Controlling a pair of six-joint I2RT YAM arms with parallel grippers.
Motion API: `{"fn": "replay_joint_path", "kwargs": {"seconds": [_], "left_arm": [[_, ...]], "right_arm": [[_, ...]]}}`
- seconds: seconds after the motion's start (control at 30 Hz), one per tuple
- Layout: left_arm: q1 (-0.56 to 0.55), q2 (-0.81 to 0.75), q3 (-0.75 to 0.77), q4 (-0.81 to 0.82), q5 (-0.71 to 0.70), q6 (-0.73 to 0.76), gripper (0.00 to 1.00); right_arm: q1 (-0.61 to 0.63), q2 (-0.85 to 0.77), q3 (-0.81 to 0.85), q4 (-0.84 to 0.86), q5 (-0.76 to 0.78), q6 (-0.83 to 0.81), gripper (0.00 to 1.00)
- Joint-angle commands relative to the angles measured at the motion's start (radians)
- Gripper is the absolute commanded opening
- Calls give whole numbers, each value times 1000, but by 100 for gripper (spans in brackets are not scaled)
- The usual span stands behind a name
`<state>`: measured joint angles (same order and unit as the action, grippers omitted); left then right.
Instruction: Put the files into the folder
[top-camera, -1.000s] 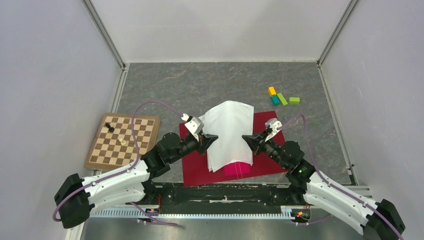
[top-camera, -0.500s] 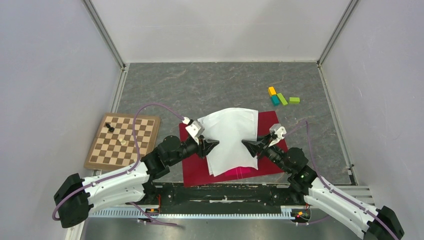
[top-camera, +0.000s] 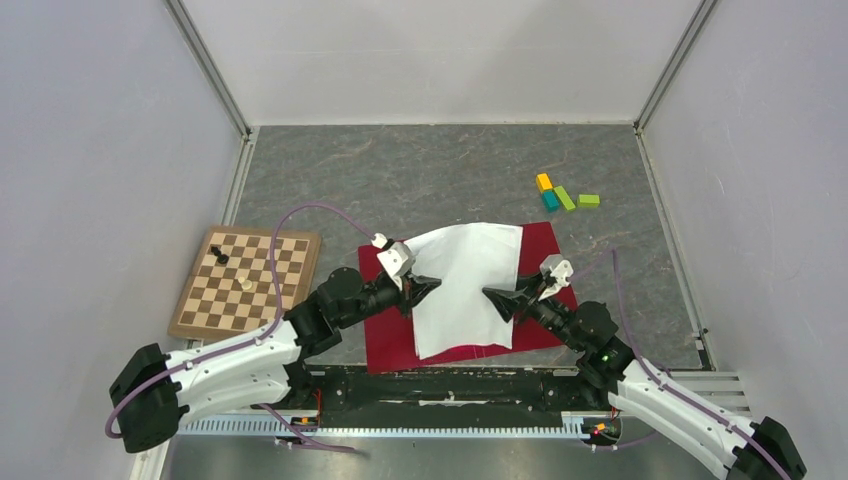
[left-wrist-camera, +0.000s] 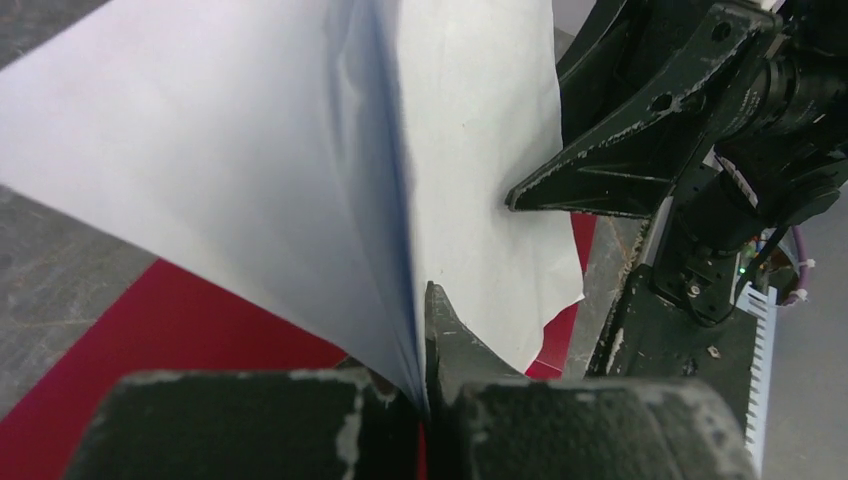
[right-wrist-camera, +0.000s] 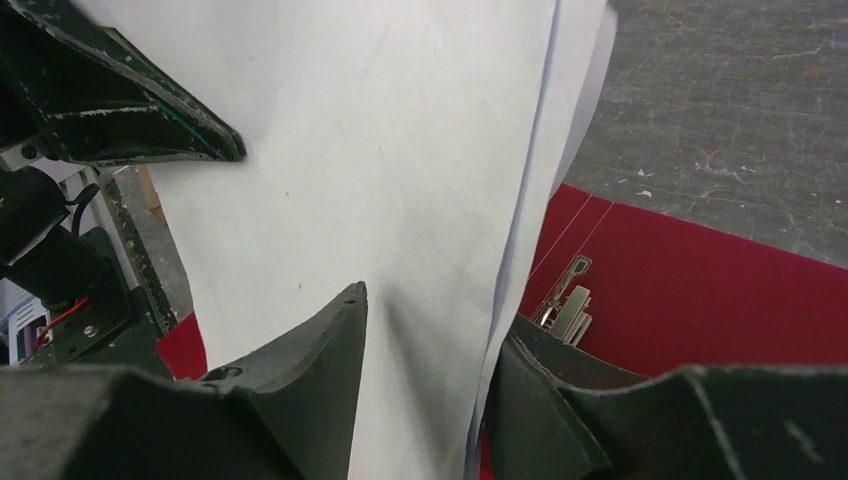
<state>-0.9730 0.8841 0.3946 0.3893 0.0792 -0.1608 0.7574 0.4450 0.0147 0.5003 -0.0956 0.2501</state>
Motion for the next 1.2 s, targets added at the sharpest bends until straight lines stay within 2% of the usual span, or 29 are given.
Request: {"fn": "replay_joint_path", "kwargs": {"seconds": [0.0, 0.1, 0.27, 0.5, 0.6, 0.73, 0.93, 1.03, 1.1, 1.17], "left_arm": [[-5, 17, 90, 33, -1, 135, 2], [-4, 7, 113, 56, -20, 229, 2], [-5, 3, 118, 99, 7, 352, 2], [-4, 18, 11, 181, 33, 280, 2], [-4, -1, -58, 237, 20, 231, 3], [-5, -37, -109, 242, 9, 199, 14], [-6, -76, -94, 181, 11, 201, 29], [-5, -67, -74, 160, 22, 202, 33], [-5, -59, -57, 151, 26, 208, 41], [-6, -51, -40, 140, 23, 217, 42]], "right_arm": [[8, 23, 78, 20, 14, -53, 46], [8, 40, 140, -10, 32, -91, 53], [8, 76, 217, -45, 38, -141, 71], [8, 57, 157, -21, 28, -142, 88], [8, 48, 118, -5, 23, -129, 89], [8, 50, 91, 19, 13, -114, 89], [8, 80, 89, 47, -7, -113, 90], [8, 81, 91, 52, -9, -111, 89], [7, 75, 91, 48, -9, -112, 90], [9, 69, 88, 47, -5, -112, 90]]}}
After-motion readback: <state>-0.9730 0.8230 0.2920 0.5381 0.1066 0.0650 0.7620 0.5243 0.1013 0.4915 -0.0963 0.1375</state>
